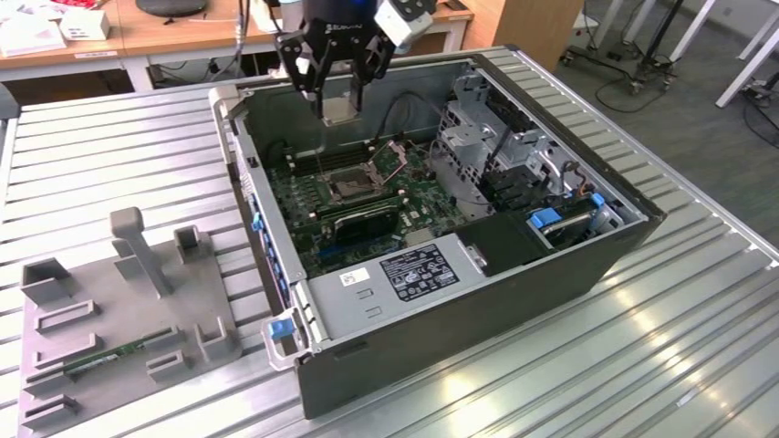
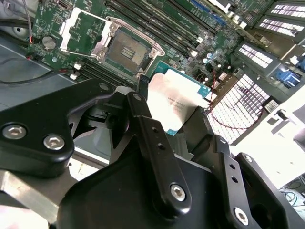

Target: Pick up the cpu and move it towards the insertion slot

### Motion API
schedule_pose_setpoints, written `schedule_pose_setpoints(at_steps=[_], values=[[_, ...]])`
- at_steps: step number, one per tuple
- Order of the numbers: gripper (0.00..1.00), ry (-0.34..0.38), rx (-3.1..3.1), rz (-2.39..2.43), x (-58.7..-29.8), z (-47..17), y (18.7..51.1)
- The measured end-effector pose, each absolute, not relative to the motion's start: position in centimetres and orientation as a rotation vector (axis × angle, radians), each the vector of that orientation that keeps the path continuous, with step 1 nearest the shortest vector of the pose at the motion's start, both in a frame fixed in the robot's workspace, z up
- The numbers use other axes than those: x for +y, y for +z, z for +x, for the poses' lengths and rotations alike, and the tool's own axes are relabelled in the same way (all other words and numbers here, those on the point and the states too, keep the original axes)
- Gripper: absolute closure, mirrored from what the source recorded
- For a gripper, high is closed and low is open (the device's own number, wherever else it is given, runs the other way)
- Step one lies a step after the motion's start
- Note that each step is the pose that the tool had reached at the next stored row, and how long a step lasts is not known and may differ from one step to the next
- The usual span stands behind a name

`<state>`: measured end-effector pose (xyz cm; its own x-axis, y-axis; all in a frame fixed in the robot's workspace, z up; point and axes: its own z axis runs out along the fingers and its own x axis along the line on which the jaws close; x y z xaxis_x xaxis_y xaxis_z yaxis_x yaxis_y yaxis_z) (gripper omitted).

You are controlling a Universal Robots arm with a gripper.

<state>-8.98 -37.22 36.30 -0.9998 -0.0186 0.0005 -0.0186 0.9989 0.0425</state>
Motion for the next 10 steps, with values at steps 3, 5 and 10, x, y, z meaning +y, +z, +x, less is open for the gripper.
schedule_pose_setpoints(at_steps=[3, 5, 10], values=[[0.46, -0.067, -3.14, 0.029, -37.1, -8.6, 36.1], [0.46, -0.067, -3.14, 0.028, -37.0, -8.2, 36.0], [0.46, -0.067, -3.14, 0.028, -36.9, -7.4, 35.6]])
